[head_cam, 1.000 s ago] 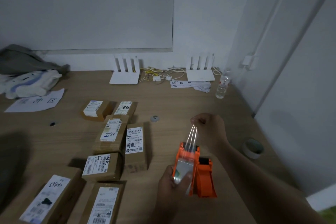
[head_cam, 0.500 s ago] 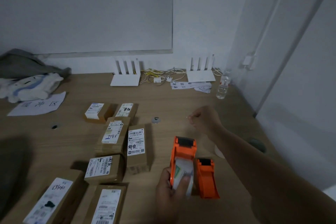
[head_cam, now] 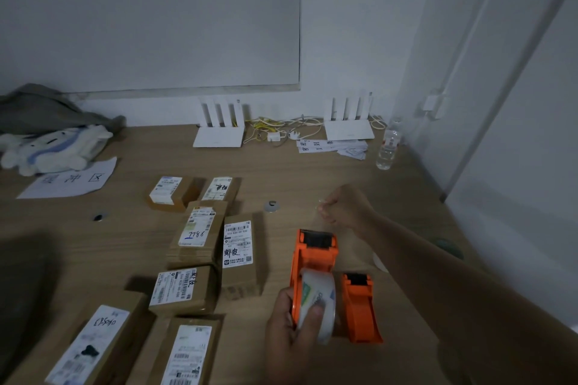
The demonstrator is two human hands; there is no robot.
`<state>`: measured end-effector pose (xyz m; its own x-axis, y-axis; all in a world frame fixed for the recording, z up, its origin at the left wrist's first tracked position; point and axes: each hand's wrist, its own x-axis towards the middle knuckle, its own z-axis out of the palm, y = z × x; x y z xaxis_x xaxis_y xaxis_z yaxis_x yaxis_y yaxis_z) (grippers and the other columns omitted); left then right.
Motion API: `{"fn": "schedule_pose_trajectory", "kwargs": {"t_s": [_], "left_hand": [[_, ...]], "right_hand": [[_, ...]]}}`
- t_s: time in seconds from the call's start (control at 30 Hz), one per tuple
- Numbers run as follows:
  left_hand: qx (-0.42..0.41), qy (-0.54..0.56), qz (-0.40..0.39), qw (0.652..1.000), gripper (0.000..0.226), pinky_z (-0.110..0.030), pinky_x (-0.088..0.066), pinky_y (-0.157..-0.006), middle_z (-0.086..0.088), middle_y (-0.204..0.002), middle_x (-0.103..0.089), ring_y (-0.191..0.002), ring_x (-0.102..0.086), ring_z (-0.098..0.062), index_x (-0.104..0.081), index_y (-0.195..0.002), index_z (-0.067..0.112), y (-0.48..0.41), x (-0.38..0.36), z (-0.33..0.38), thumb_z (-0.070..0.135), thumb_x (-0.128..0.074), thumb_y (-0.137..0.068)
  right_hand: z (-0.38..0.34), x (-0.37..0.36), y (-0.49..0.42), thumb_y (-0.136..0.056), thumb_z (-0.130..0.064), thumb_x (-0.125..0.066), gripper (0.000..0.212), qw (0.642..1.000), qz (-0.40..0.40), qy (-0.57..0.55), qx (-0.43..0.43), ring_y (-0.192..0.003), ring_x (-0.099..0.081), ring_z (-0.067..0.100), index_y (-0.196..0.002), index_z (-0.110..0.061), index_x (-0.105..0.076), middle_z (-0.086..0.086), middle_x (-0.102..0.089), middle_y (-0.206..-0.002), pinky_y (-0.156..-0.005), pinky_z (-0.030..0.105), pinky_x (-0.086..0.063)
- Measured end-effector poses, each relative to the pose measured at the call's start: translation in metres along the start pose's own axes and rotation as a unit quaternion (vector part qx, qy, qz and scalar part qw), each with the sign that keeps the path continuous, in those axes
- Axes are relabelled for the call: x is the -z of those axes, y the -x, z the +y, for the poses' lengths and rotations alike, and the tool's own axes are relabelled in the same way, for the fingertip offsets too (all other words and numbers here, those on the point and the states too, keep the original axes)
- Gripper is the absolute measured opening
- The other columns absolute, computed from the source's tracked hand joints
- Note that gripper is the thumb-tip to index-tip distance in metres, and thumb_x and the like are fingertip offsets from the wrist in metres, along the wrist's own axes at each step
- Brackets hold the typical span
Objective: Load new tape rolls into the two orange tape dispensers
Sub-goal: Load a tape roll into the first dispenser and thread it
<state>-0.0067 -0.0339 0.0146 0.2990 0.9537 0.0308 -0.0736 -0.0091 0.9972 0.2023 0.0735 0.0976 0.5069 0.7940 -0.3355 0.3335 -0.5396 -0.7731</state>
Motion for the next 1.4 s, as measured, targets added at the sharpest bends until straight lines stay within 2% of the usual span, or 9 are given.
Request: {"fn": "schedule_pose_trajectory", "kwargs": {"t_s": [0.13,0.23,0.33,0.53,0.7,0.9,1.0,1.13,1.4], "left_hand": [[0.005,0.013,-0.009,1.0,0.032,-0.041,-0.049,-0.064,-0.021,-0.075,-0.072,-0.064,-0.064,-0.026,-0.067,-0.098,0.016,0.0,0.0,0.007,0.037,-0.072,-0.074],[0.0,0.013,-0.012,1.0,0.032,-0.04,-0.048,-0.064,-0.021,-0.075,-0.071,-0.064,-0.062,-0.024,-0.067,-0.099,0.017,-0.001,0.002,0.013,0.038,-0.07,-0.074],[-0.002,0.008,-0.019,1.0,0.035,-0.043,-0.049,-0.065,-0.018,-0.076,-0.072,-0.066,-0.063,-0.025,-0.066,-0.103,0.016,-0.001,0.006,0.016,0.039,-0.069,-0.076],[-0.005,0.014,-0.015,1.0,0.028,-0.037,-0.049,-0.059,-0.023,-0.071,-0.068,-0.06,-0.062,-0.025,-0.067,-0.097,0.018,0.005,0.008,0.024,0.037,-0.066,-0.077],[0.012,0.02,-0.006,1.0,0.03,-0.038,-0.049,-0.061,-0.027,-0.073,-0.066,-0.061,-0.061,-0.026,-0.067,-0.092,0.018,0.004,0.009,0.023,0.042,-0.064,-0.074],[0.025,0.03,0.005,0.999,0.031,-0.039,-0.048,-0.06,-0.026,-0.073,-0.067,-0.06,-0.061,-0.026,-0.068,-0.091,0.02,0.001,0.01,0.019,0.044,-0.064,-0.072],[0.028,0.053,0.008,0.998,0.023,-0.032,-0.045,-0.056,-0.029,-0.071,-0.065,-0.058,-0.057,-0.023,-0.068,-0.09,0.018,0.001,0.008,0.021,0.036,-0.066,-0.075],[0.016,0.049,0.006,0.999,0.018,-0.032,-0.049,-0.054,-0.027,-0.076,-0.069,-0.06,-0.061,-0.024,-0.069,-0.09,0.019,-0.002,0.007,0.018,0.031,-0.065,-0.077],[0.023,0.062,0.014,0.998,0.026,-0.024,-0.05,-0.05,-0.015,-0.07,-0.072,-0.057,-0.06,-0.02,-0.067,-0.092,0.006,-0.012,0.008,0.003,0.027,-0.062,-0.077]], "right_hand": [[0.006,-0.008,-0.004,-0.085,-0.01,-0.067,0.028,1.0,-0.003,0.019,0.017,-0.064,-0.06,0.024,-0.096,0.016,-0.069,0.026,-0.07,-0.078,-0.061,0.029,-0.054],[0.009,-0.011,-0.001,-0.08,-0.016,-0.075,0.024,0.999,-0.014,0.039,0.03,-0.055,-0.056,0.016,-0.065,0.0,-0.068,0.012,-0.063,-0.061,-0.055,0.024,-0.045],[0.011,-0.013,-0.001,-0.082,-0.02,-0.073,0.023,0.997,-0.053,0.048,0.031,-0.058,-0.054,0.02,-0.074,0.002,-0.07,0.012,-0.057,-0.062,-0.06,0.028,-0.045],[0.019,-0.018,0.001,-0.084,-0.007,-0.071,0.01,0.991,-0.095,-0.097,-0.018,-0.059,-0.056,0.018,-0.082,0.003,-0.067,0.012,-0.057,-0.066,-0.055,0.027,-0.051],[0.029,-0.021,0.009,-0.089,-0.013,-0.067,0.008,0.957,-0.124,-0.253,-0.065,-0.074,-0.064,0.02,-0.085,-0.006,-0.066,0.01,-0.066,-0.081,-0.087,0.044,-0.055],[0.057,-0.032,0.029,-0.091,-0.042,-0.059,0.039,0.926,-0.092,-0.35,-0.108,-0.084,-0.066,0.027,-0.106,-0.007,-0.068,0.019,-0.068,-0.098,-0.068,0.033,-0.055],[0.076,-0.048,0.052,-0.089,-0.049,-0.054,0.044,0.886,-0.127,-0.419,-0.153,-0.064,-0.058,0.022,-0.087,-0.008,-0.069,0.013,-0.061,-0.075,-0.061,0.027,-0.046],[0.107,-0.08,0.081,-0.094,-0.046,-0.044,0.054,0.851,-0.166,-0.471,-0.164,-0.113,-0.064,0.037,-0.117,-0.003,-0.068,0.022,-0.069,-0.119,-0.105,0.053,-0.044],[0.121,-0.092,0.111,-0.079,-0.03,-0.073,0.039,0.851,-0.14,-0.495,-0.1,-0.108,-0.057,0.041,-0.112,-0.01,-0.072,0.033,-0.058,-0.126,-0.104,0.061,-0.037]]}}
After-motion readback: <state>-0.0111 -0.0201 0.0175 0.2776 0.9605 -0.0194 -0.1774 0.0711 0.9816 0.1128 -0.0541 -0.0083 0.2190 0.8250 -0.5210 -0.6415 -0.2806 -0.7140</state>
